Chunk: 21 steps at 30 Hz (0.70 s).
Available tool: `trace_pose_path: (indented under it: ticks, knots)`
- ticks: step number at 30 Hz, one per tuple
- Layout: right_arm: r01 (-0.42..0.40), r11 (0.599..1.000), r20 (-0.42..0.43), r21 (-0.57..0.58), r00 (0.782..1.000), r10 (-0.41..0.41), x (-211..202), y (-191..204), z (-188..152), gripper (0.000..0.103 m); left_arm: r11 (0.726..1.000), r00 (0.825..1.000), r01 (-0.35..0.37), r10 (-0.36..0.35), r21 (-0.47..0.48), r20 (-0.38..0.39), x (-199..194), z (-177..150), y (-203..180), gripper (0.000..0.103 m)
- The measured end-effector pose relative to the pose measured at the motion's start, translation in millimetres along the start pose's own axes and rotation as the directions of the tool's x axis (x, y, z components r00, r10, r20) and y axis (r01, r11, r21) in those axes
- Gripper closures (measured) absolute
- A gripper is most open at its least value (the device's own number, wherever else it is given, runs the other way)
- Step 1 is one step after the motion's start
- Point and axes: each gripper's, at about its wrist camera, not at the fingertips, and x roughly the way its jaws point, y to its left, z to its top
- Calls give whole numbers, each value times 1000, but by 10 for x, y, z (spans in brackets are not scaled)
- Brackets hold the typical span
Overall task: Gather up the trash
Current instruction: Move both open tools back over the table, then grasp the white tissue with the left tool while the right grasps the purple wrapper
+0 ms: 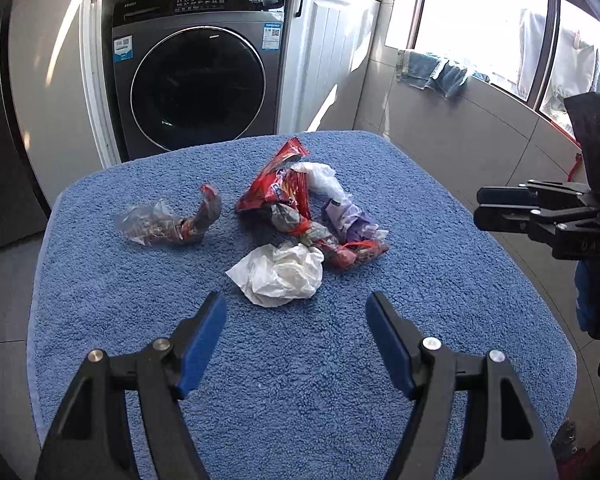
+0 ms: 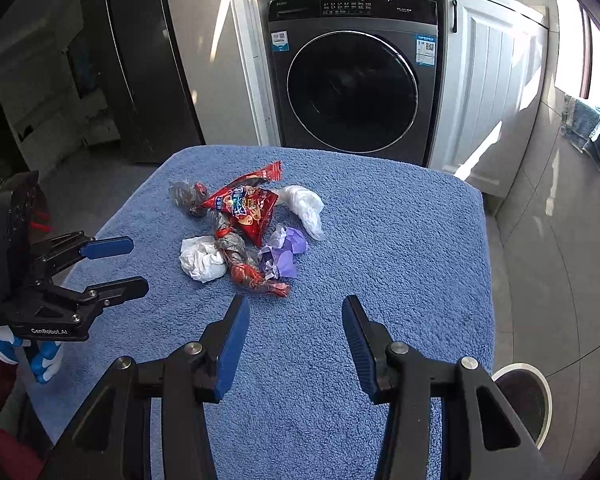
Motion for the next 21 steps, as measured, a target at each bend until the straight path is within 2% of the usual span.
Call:
trace_pose_path:
  ticks: [7,13,17,19,21]
  knots:
    - [-43,999,-31,-18,999,43,420,-50,180,58,998,998,21,-18,55,-57,441,152,4,32]
    - [-78,997,-68,5,995,78,791,-52,268,58,997,996,37,-31,67,-88,624,183,4,35]
    - [-94,995,-82,23,992,96,954,-57,294,58,998,992,48,-41,51,-121,736,142,5,55]
    - [-93,995,-92,24,991,95,1023,-49,297,58,998,993,41,-36,44,-112,750,132,9,59]
    - [-94,995,-103,34,990,97,1078,-57,293,58,998,993,45,-41,32,-107,742,134,11,71]
